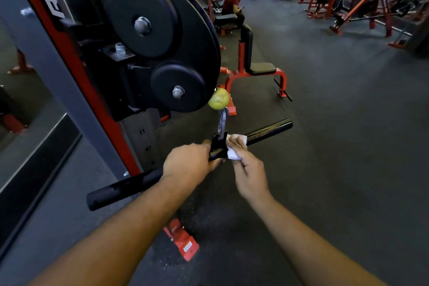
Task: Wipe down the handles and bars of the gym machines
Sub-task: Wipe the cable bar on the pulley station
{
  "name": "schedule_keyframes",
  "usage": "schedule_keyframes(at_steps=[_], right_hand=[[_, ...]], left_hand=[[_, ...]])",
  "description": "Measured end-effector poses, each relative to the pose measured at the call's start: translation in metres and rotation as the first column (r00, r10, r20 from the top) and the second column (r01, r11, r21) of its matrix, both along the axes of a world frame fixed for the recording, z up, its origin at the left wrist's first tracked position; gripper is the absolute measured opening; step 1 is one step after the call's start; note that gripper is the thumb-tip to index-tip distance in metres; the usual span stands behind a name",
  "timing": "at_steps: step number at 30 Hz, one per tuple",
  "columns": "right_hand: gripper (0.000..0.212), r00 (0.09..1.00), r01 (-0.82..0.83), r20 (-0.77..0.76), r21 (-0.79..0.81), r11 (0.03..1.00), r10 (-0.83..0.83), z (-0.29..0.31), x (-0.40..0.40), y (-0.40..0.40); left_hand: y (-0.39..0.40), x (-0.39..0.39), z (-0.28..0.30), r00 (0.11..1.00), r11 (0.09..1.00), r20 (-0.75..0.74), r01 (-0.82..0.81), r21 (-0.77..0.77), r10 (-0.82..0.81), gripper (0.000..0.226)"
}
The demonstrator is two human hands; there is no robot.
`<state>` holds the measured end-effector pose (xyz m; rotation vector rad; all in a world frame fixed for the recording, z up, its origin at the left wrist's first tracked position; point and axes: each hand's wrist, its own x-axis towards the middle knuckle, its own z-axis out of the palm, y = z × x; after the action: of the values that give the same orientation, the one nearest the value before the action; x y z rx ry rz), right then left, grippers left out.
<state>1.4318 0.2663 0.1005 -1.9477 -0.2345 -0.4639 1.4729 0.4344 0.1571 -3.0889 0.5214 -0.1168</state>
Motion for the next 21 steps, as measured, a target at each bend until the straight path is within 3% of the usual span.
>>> schedule_keyframes(at_steps=[2,4,6,7,10,13,15,19,21], right_hand=[[0.038,0.996,-0.014,0.088,0.067,0.998,0.008,0.01,0.002,-0.02],[0.038,0.971,0.203,0.116,0.076,0.976,-0.211,0.018,0.022,-0.059],[0.039,0.894,0.447,0.053,-0.069,0.892,-0.444,0.023,0.045,-0.101],[0.039,0.884,0.464,0.026,-0.164,0.871,-0.466,0.022,0.054,-0.117],[0.047,0.904,0.408,-0.006,-0.295,0.864,-0.429,0.012,0.066,-0.117],[0.06,0.931,0.36,0.025,-0.211,0.909,-0.363,-0.004,0.047,-0.064],[0.064,0.97,0.243,0.048,-0.174,0.954,-0.238,-0.009,0.024,-0.023],[0.052,0.997,0.056,0.056,-0.058,0.997,-0.052,0.001,0.001,0.001],[0.048,0.983,0.107,0.15,-0.011,0.994,-0.104,0.013,0.005,-0.02]], left_hand=[[-0.001,-0.001,-0.001,1.0,1.0,-0.003,0.009,-0.017,-0.009,0.06],[-0.002,-0.002,-0.004,1.0,0.999,0.003,0.019,-0.028,-0.019,0.064],[-0.004,-0.004,-0.005,1.0,0.999,-0.012,0.017,-0.029,-0.017,0.066],[-0.005,-0.005,-0.005,1.0,0.999,-0.025,0.018,-0.033,-0.019,0.066],[-0.008,-0.005,-0.004,0.998,0.999,-0.054,0.019,-0.051,-0.022,0.066],[-0.006,-0.001,-0.003,0.999,0.999,-0.031,0.01,-0.039,-0.011,0.063],[-0.005,0.004,-0.002,1.0,1.0,-0.017,0.004,-0.015,-0.004,0.062],[-0.003,0.007,0.001,0.999,1.0,-0.029,-0.029,-0.003,0.029,0.057],[-0.003,0.005,-0.001,1.0,1.0,-0.019,-0.015,-0.022,0.014,0.061]])
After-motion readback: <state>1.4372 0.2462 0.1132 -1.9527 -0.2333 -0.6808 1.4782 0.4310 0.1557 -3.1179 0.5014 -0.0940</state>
